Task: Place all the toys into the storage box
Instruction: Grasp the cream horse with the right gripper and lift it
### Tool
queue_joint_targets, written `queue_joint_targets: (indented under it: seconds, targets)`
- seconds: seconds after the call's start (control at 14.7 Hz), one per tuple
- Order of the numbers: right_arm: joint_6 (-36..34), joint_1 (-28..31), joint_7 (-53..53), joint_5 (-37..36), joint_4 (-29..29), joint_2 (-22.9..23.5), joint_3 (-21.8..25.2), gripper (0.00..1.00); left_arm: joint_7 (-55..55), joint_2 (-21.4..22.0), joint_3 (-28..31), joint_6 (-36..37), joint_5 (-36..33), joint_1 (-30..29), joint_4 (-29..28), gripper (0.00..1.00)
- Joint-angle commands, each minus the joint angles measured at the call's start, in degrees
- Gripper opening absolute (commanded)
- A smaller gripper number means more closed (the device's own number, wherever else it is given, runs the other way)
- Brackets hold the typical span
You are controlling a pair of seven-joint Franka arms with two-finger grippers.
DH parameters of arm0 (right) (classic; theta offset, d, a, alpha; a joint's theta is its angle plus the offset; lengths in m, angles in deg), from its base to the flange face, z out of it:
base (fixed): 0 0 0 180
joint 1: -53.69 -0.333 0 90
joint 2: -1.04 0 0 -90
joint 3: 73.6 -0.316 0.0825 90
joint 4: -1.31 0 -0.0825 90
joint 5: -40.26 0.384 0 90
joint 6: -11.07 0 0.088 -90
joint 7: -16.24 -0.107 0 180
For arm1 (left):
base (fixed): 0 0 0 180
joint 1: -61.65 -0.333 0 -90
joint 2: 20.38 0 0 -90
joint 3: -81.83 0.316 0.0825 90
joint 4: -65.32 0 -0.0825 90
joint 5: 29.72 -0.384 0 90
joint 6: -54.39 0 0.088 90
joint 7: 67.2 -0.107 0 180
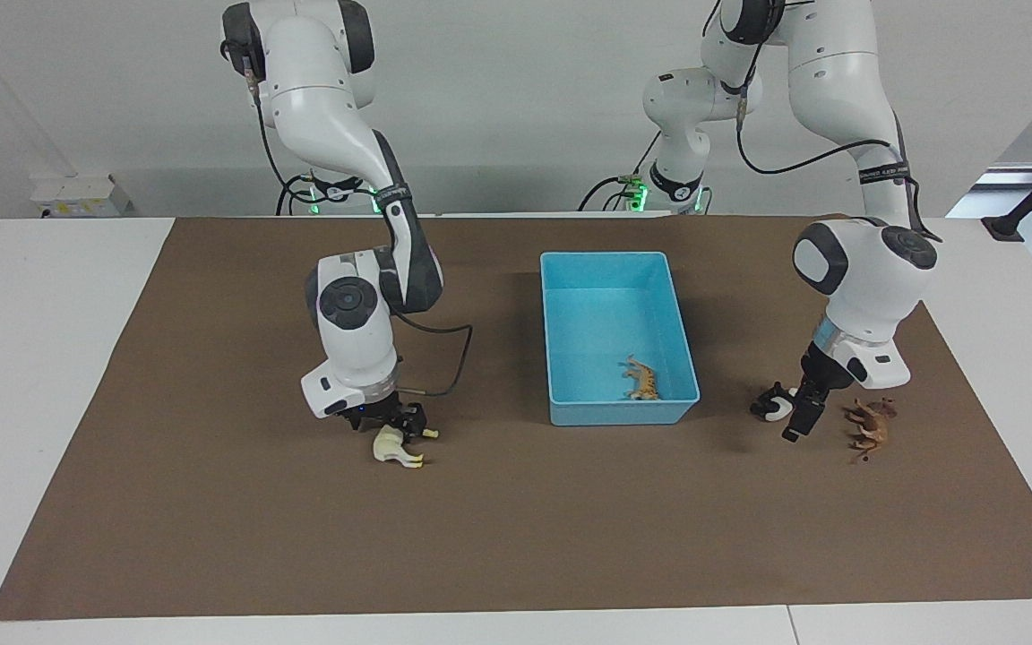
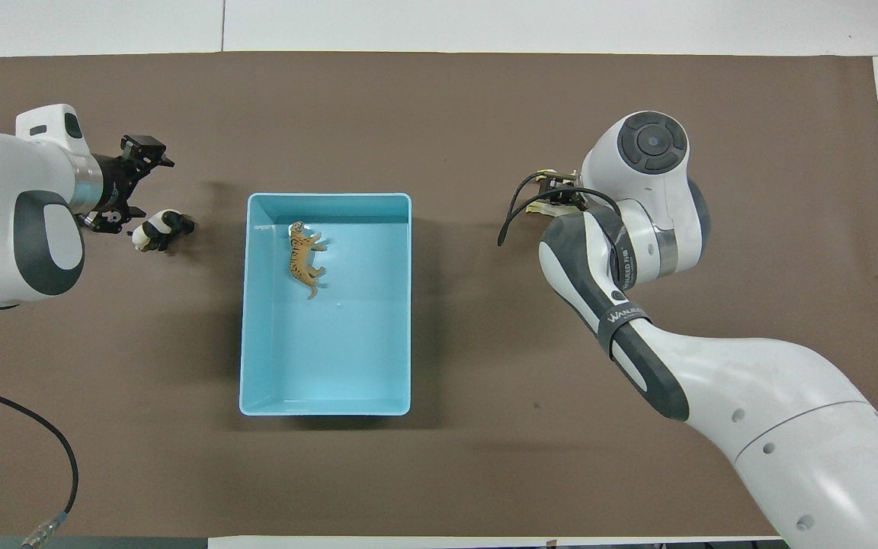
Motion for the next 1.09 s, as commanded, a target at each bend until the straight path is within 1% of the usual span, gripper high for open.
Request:
queue_joint_targets:
  seconds: [0.0,0.14,0.27,0.54,0.75,0.88,1.02]
  targets:
    - [-0.03,0.22,1.20,-0.22,0.37,-0.22,-0.16,0.00,20.36,5.17,1.06,-13.57,-7.55,0.57,-12.40,1.00]
    - [-0.39,0.31,1.29,-0.65,0.19,-0.22,-0.16,0.00,20.18,5.17,1.06,-13.49,-7.55,0.66,-12.40,1.00]
    - [-2.75,0.22,1.29,-0.92,-0.60,-0.57,-0.07,0.00,19.92,5.17,1.06,-13.40,-7.55,0.75,-12.40,1.00]
    - [-14.25,0.22,0.15,0.04,-8.31,-0.66,-0.07,0.00,18.69,5.17,1.06,-12.78,-7.55,0.75,-12.39,1.00]
    - [-21.03,-0.22,-5.37,0.13,-14.73,-0.66,-0.60,0.00,18.69,5.25,0.98,-11.91,-7.55,0.66,-12.40,1.00]
    - [-23.06,-0.66,-9.33,0.74,-17.03,-1.01,-0.86,0.00,18.77,5.52,0.98,-11.90,-7.55,0.66,-12.57,1.00]
    - [-23.51,-1.97,-15.73,4.95,-18.44,-1.10,-1.21,0.00,18.69,5.61,0.89,-11.90,-7.55,0.75,-12.83,1.00]
